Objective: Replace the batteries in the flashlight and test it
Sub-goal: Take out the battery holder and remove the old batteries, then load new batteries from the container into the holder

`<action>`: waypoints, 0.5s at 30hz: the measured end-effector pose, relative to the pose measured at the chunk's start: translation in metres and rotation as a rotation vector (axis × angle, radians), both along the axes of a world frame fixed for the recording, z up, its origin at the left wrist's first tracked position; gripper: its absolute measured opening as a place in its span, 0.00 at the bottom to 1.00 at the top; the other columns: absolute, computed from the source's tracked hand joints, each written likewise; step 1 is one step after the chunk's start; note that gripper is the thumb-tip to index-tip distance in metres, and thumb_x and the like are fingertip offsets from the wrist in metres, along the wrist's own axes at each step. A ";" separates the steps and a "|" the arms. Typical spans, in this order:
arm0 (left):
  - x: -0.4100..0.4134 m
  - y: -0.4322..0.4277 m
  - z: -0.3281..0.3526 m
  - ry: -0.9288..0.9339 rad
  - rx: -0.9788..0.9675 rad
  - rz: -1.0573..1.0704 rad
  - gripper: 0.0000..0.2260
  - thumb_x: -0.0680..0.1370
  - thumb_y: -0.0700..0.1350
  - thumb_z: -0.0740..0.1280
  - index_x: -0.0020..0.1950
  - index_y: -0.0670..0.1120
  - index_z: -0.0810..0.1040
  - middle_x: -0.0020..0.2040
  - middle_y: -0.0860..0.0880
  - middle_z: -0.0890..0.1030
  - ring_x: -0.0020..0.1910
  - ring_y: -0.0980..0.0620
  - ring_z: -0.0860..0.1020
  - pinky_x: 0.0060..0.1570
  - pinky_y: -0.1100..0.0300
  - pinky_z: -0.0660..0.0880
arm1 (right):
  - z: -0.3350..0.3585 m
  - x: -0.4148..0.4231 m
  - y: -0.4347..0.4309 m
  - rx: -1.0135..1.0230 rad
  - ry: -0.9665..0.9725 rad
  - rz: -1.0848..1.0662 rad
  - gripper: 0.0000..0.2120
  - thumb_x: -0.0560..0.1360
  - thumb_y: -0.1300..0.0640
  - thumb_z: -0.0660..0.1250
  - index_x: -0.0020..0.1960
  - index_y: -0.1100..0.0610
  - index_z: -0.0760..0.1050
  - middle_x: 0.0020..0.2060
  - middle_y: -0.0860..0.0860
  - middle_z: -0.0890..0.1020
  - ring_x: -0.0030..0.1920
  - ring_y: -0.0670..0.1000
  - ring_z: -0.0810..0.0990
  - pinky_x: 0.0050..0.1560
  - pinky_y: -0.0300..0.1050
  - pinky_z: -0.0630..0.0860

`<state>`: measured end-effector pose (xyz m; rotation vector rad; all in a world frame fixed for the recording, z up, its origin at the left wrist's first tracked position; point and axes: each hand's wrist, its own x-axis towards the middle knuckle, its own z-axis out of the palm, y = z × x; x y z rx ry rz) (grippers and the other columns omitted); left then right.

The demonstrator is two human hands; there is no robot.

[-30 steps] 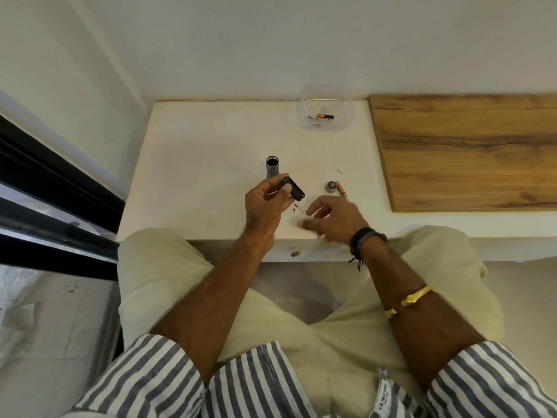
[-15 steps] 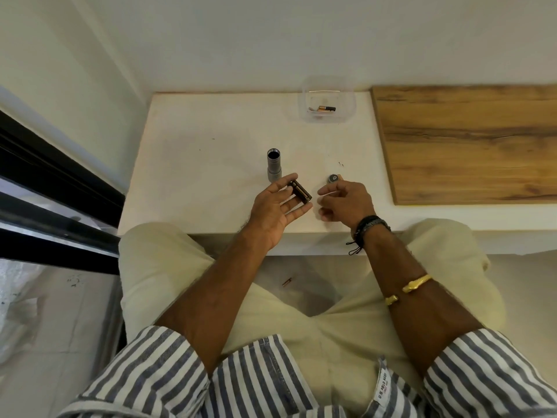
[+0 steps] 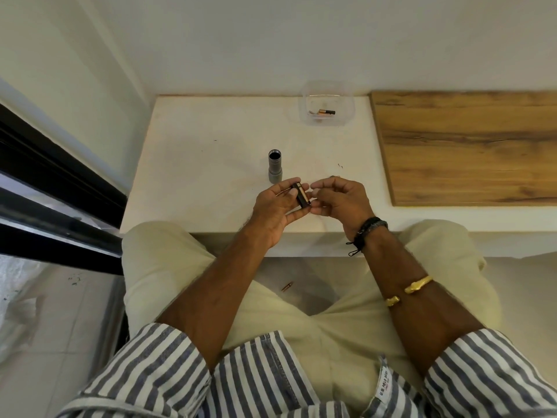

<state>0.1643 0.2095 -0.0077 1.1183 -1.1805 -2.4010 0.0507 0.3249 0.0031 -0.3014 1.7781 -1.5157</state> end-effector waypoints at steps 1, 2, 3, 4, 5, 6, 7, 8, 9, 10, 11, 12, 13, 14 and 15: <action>0.001 -0.001 0.003 -0.032 0.006 0.004 0.12 0.82 0.34 0.60 0.64 0.39 0.76 0.59 0.39 0.82 0.57 0.40 0.82 0.50 0.47 0.82 | 0.001 0.002 0.000 0.002 -0.007 -0.007 0.06 0.77 0.67 0.69 0.53 0.65 0.82 0.44 0.61 0.85 0.39 0.53 0.85 0.43 0.48 0.85; 0.003 -0.003 0.005 -0.074 0.012 0.011 0.12 0.82 0.33 0.59 0.64 0.39 0.76 0.59 0.38 0.82 0.57 0.40 0.82 0.50 0.47 0.82 | 0.001 0.004 -0.001 0.015 -0.011 -0.012 0.06 0.77 0.67 0.69 0.52 0.65 0.82 0.42 0.61 0.85 0.38 0.53 0.85 0.42 0.47 0.85; 0.005 -0.005 0.008 -0.124 0.015 0.019 0.12 0.82 0.33 0.58 0.63 0.38 0.77 0.59 0.38 0.82 0.56 0.40 0.82 0.49 0.47 0.82 | 0.000 0.005 -0.001 0.042 -0.016 -0.002 0.05 0.77 0.67 0.69 0.51 0.65 0.83 0.40 0.60 0.85 0.37 0.53 0.84 0.40 0.46 0.85; 0.008 -0.008 0.012 -0.179 0.017 0.030 0.12 0.82 0.33 0.57 0.62 0.38 0.77 0.58 0.38 0.82 0.55 0.41 0.83 0.48 0.47 0.82 | -0.002 0.008 -0.002 0.078 -0.024 0.032 0.04 0.77 0.67 0.70 0.49 0.64 0.83 0.38 0.59 0.85 0.36 0.54 0.85 0.38 0.45 0.84; 0.013 -0.013 0.015 -0.229 0.025 0.038 0.12 0.82 0.33 0.57 0.61 0.38 0.78 0.57 0.38 0.82 0.54 0.42 0.83 0.47 0.48 0.82 | -0.006 0.013 -0.003 0.126 -0.034 0.097 0.04 0.76 0.67 0.70 0.47 0.63 0.84 0.37 0.58 0.86 0.36 0.54 0.85 0.37 0.44 0.84; 0.017 -0.018 0.020 -0.263 0.037 0.038 0.12 0.82 0.34 0.58 0.60 0.39 0.78 0.55 0.39 0.83 0.52 0.43 0.83 0.46 0.49 0.82 | -0.011 0.018 -0.003 0.177 -0.027 0.187 0.04 0.75 0.67 0.71 0.46 0.62 0.84 0.37 0.58 0.87 0.36 0.54 0.86 0.37 0.43 0.84; 0.022 -0.023 0.025 -0.287 0.055 0.039 0.12 0.81 0.35 0.59 0.60 0.39 0.79 0.54 0.40 0.83 0.50 0.44 0.83 0.45 0.50 0.82 | -0.018 0.026 -0.002 0.244 0.000 0.304 0.04 0.74 0.67 0.72 0.45 0.61 0.85 0.37 0.57 0.87 0.36 0.53 0.87 0.37 0.42 0.84; 0.025 -0.029 0.031 -0.296 0.074 0.045 0.12 0.80 0.36 0.60 0.60 0.39 0.80 0.52 0.41 0.84 0.48 0.45 0.84 0.45 0.50 0.81 | -0.028 0.035 -0.003 0.318 0.057 0.427 0.04 0.74 0.66 0.72 0.45 0.59 0.85 0.37 0.56 0.87 0.36 0.52 0.87 0.37 0.41 0.84; 0.029 -0.037 0.037 -0.304 0.092 0.067 0.13 0.79 0.36 0.61 0.60 0.39 0.80 0.51 0.42 0.84 0.46 0.46 0.83 0.46 0.51 0.81 | -0.040 0.045 -0.006 0.397 0.130 0.563 0.04 0.74 0.64 0.73 0.45 0.58 0.85 0.37 0.54 0.88 0.36 0.50 0.87 0.38 0.40 0.84; 0.033 -0.042 0.041 -0.300 0.116 0.090 0.14 0.78 0.37 0.61 0.61 0.39 0.80 0.50 0.42 0.84 0.46 0.47 0.83 0.47 0.51 0.80 | -0.055 0.057 -0.007 0.474 0.217 0.689 0.04 0.75 0.61 0.72 0.46 0.56 0.85 0.38 0.52 0.87 0.37 0.50 0.87 0.40 0.41 0.85; 0.036 -0.046 0.048 -0.281 0.133 0.108 0.15 0.77 0.37 0.60 0.61 0.39 0.80 0.49 0.43 0.84 0.45 0.47 0.83 0.47 0.52 0.80 | -0.066 0.068 -0.006 0.542 0.315 0.794 0.04 0.76 0.60 0.71 0.48 0.55 0.85 0.40 0.51 0.87 0.38 0.50 0.87 0.43 0.43 0.85; 0.037 -0.052 0.051 -0.266 0.156 0.146 0.16 0.77 0.37 0.59 0.60 0.39 0.81 0.49 0.43 0.84 0.44 0.48 0.82 0.47 0.53 0.79 | -0.083 0.078 -0.009 0.601 0.389 0.892 0.06 0.77 0.59 0.69 0.48 0.55 0.85 0.42 0.52 0.87 0.41 0.51 0.86 0.46 0.47 0.85; 0.036 -0.060 0.054 -0.252 0.173 0.192 0.16 0.76 0.38 0.58 0.59 0.40 0.81 0.48 0.44 0.84 0.44 0.48 0.82 0.46 0.54 0.79 | -0.098 0.084 -0.013 0.666 0.455 0.966 0.08 0.78 0.58 0.67 0.50 0.57 0.85 0.45 0.54 0.87 0.45 0.53 0.86 0.50 0.50 0.85; 0.034 -0.069 0.056 -0.240 0.183 0.228 0.16 0.76 0.38 0.58 0.58 0.40 0.81 0.48 0.44 0.84 0.43 0.49 0.82 0.46 0.55 0.79 | -0.113 0.088 -0.017 0.715 0.500 1.003 0.10 0.79 0.58 0.65 0.52 0.58 0.84 0.49 0.56 0.86 0.49 0.56 0.85 0.54 0.52 0.83; 0.032 -0.076 0.056 -0.229 0.189 0.249 0.15 0.76 0.38 0.58 0.57 0.41 0.81 0.49 0.44 0.84 0.44 0.49 0.82 0.46 0.55 0.79 | -0.126 0.091 -0.020 0.767 0.509 1.016 0.11 0.80 0.58 0.63 0.54 0.60 0.84 0.52 0.57 0.85 0.53 0.57 0.84 0.57 0.53 0.81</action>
